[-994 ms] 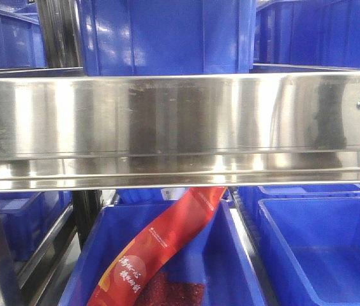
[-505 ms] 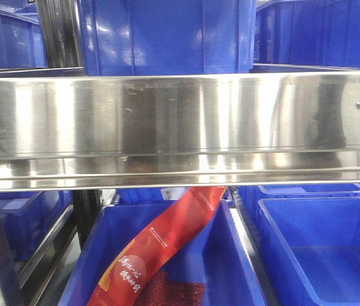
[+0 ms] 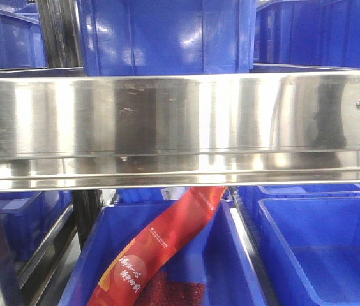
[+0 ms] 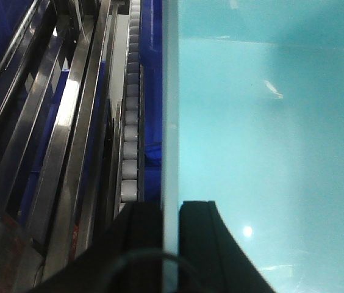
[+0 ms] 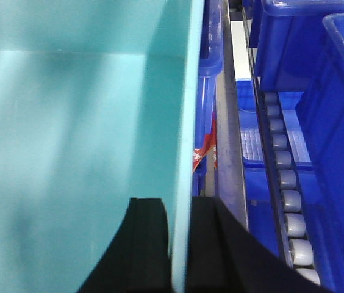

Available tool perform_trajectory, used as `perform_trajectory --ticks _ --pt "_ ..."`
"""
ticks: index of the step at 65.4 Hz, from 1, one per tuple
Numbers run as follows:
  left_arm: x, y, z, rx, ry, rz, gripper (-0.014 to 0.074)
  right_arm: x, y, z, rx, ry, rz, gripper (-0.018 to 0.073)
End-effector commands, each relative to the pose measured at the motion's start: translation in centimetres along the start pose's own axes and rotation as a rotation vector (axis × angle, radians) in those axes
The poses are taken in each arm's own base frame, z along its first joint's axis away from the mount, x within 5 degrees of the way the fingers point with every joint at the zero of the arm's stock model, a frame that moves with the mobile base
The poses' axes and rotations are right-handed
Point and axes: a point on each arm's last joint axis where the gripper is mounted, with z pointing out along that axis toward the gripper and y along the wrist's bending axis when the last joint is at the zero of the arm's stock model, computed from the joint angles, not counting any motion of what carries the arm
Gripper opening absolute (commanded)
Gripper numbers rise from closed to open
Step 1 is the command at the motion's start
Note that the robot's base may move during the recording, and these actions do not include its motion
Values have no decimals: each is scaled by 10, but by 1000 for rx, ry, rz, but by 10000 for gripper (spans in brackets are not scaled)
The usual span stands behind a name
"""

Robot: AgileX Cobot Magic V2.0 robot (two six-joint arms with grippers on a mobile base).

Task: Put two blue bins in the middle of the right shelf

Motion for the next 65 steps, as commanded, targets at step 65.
perform_trajectory --ticks 65 --pt "18 -23 38 47 176 -33 -111 20 16 58 6 200 41 -155"
